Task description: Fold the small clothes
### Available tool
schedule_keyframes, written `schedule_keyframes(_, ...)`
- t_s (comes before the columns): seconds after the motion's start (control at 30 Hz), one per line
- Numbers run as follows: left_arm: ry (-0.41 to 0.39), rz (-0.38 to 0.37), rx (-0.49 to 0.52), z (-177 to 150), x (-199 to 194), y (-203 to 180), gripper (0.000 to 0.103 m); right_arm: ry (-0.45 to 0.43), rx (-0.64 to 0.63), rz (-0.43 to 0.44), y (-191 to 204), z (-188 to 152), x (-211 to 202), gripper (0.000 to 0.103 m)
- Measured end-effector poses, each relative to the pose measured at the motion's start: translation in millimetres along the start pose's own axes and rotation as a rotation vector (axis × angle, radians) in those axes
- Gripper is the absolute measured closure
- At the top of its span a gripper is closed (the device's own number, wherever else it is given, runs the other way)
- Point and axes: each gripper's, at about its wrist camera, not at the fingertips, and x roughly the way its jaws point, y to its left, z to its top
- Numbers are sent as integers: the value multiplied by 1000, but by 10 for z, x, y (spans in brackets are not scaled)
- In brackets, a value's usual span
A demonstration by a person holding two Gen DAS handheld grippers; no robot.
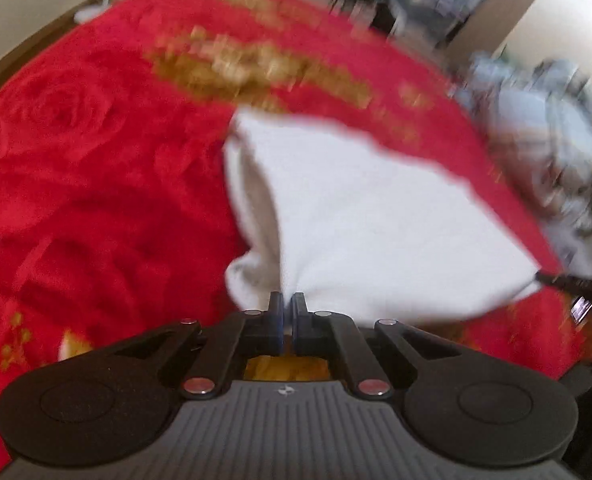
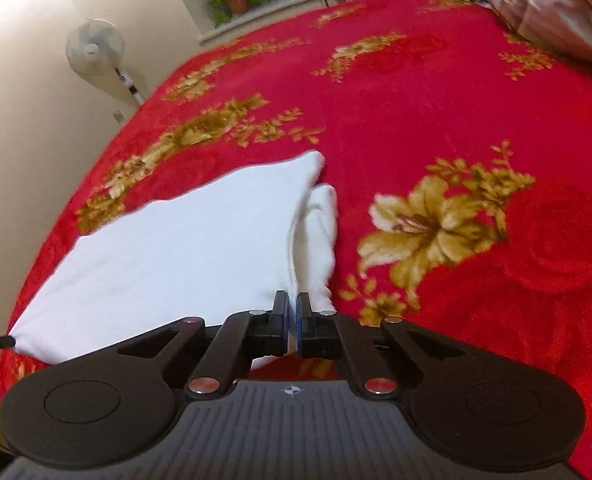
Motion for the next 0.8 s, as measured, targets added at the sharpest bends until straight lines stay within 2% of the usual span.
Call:
schedule_keyframes(0.1,133,57,33,-62,256,-12,99,162,-47,-101,-42,-125,304,100)
schedule_keyframes(0.13,137,65,34,-51,281,-8,98,202,-48,-115,-57,-157,377,100)
schedule_keyframes(0.17,113,57,22,-14,250,-8,98,206,-47,-122,-56,-153,400,99)
schedule_keyframes(0.23,22,34,17,60,111,-33,95,150,-81,-132,7,-100,335,98)
schedule_keyframes(0.27,-27,14,22,94,40,-52,93,92,-110,-140,61,-59,255,96)
schedule_keyframes(0.3,-61,-18,23,124,0,-73,91,44,-121,-139,97,-29,193,91)
schedule_keyframes(0.37,-64,-55,24,170,48,-110,91,-13,-105,-87,124,23,126,80)
schedule_keyframes(0.4,-47,-59,32,170,102,-135,91,-18,-97,-60,129,31,144,77)
schedule_keyframes(0.47,16,-30,69,158,282,-187,91,25,-111,-45,157,27,285,74)
schedule_keyframes(0.53,132,52,126,98,528,-221,91,131,-167,-113,186,-48,515,68)
schedule_keyframes(0.57,160,75,138,102,586,-219,91,191,-204,-181,189,-93,636,67)
schedule_keyframes(0.6,145,63,122,142,560,-201,91,204,-210,-203,179,-90,668,67)
schedule_keyframes(0.67,71,10,76,238,432,-146,88,140,-174,-167,179,-2,546,67)
schedule_keyframes(0.77,-33,-34,-12,358,268,-4,68,-26,-144,-113,196,153,264,51)
schedule_keyframes(0.8,-44,-29,-40,376,265,15,66,-52,-132,-116,188,178,230,48)
